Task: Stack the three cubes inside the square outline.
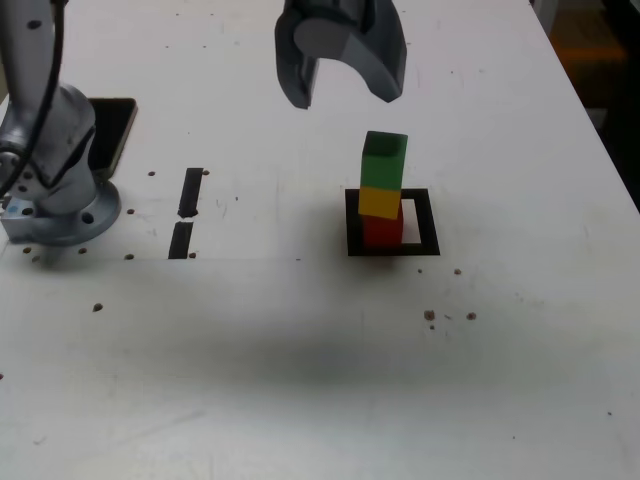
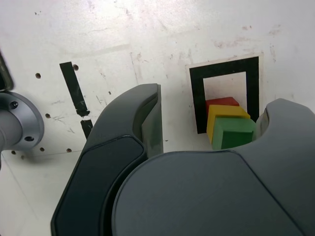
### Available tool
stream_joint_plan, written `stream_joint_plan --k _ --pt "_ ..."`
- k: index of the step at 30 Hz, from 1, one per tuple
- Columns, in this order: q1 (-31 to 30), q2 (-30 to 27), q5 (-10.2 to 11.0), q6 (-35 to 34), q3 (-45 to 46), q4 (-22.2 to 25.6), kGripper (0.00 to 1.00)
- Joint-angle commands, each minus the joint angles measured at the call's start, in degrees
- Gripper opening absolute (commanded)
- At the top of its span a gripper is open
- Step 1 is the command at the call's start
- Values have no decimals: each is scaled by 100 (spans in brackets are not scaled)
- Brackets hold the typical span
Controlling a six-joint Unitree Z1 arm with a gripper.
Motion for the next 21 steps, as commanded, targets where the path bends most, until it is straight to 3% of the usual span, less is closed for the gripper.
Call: stream_joint_plan --k 1,8,21 --pt "116 -209 -21 -10 220 -24 77" --pt "422 -630 -232 -31 1147 -364 77" --pt "546 -804 -702 -283 2474 -1148 77"
